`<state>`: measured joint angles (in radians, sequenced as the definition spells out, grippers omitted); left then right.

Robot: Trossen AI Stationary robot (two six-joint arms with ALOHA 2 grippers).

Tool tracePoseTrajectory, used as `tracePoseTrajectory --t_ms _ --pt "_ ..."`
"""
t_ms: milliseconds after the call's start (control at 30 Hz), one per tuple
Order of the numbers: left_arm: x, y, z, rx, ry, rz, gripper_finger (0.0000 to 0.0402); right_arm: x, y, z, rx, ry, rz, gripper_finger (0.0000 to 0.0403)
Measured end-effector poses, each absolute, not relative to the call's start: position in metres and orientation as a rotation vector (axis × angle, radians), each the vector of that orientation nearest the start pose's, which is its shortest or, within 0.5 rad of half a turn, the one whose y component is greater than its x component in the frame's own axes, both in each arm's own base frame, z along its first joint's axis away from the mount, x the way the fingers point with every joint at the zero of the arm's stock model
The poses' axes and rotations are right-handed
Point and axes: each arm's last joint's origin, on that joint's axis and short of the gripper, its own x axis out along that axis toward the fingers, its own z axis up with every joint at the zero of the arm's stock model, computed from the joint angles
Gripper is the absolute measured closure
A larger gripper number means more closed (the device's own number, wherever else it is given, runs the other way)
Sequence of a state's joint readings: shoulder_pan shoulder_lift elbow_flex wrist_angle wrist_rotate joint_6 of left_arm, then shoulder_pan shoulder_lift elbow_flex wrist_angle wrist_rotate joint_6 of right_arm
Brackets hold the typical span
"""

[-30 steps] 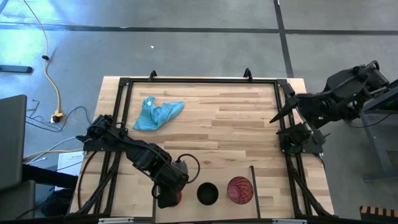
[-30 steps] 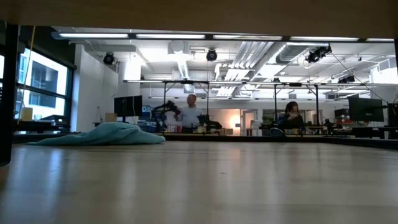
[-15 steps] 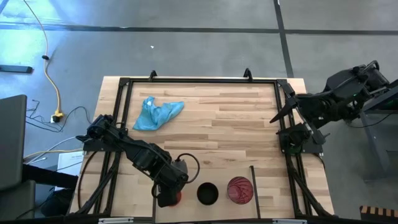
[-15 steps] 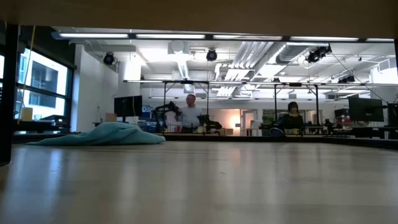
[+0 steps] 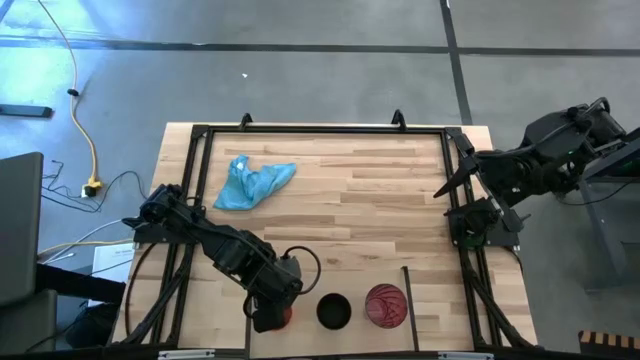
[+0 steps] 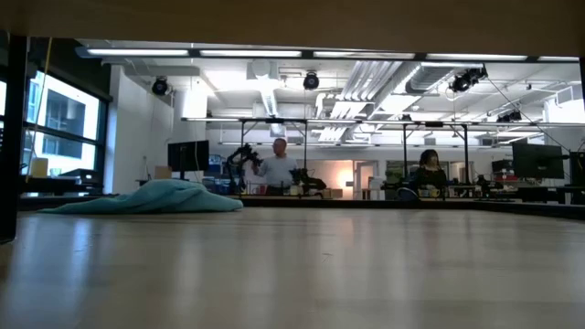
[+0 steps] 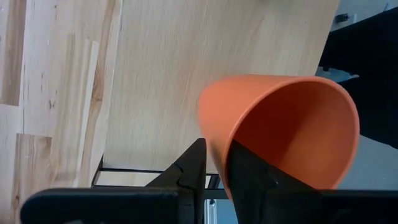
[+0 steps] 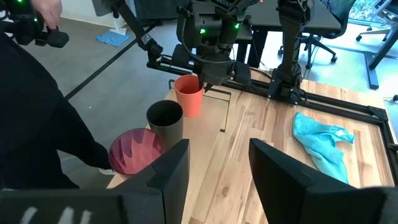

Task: Stack small to large cups/mugs on shelf
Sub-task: Put the orange cup on the shelf, then return to Home Position

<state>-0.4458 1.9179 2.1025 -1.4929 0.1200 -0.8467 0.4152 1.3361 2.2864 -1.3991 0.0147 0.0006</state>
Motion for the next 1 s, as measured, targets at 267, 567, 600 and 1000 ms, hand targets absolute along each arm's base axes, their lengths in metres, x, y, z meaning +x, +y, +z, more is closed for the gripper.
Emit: tracePoseTrajectory --t_ms 267,567,600,1000 --pt "0.326 -0.160 0.369 -0.508 1.362 0.072 0.0350 0.128 0.056 0.552 -0.096 0.442 0.393 0.0245" --pt "0.324 -0.159 0.382 -0.523 1.323 0.048 0.0313 0.127 0.056 0.552 -0.103 0.452 0.394 0.0245" --pt "0.324 -0.158 0.383 -0.519 1.318 0.053 0.0303 0.127 0.056 0.552 -0.103 0.452 0.394 0.0245" --pt "0.316 -0.154 0.402 -0.536 1.290 0.072 0.0221 0.127 0.056 0.551 -0.106 0.452 0.395 0.0245"
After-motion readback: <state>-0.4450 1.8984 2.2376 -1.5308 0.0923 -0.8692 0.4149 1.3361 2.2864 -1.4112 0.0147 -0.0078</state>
